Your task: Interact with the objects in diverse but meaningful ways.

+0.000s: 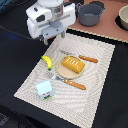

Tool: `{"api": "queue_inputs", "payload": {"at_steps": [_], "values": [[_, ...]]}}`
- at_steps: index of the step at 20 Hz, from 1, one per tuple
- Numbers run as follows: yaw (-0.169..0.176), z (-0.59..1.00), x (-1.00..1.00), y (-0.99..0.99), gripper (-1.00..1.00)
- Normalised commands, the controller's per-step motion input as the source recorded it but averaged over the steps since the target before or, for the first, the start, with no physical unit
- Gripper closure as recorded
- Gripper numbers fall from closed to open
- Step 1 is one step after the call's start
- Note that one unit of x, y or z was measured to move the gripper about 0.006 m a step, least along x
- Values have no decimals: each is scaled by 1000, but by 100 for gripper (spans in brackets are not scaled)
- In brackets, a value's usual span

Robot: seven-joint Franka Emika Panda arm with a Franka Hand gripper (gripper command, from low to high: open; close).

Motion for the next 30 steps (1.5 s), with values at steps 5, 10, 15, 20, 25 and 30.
{"api": "queue_inputs", "payload": {"at_steps": [5,10,15,20,25,30], "values": [[167,67,-413,256,-100],[147,0,-558,150,-100],[123,-59,-703,89,-100],[120,-83,-534,116,-100],[106,-11,-19,-9,-100],[86,-70,21,-83,-100]]}}
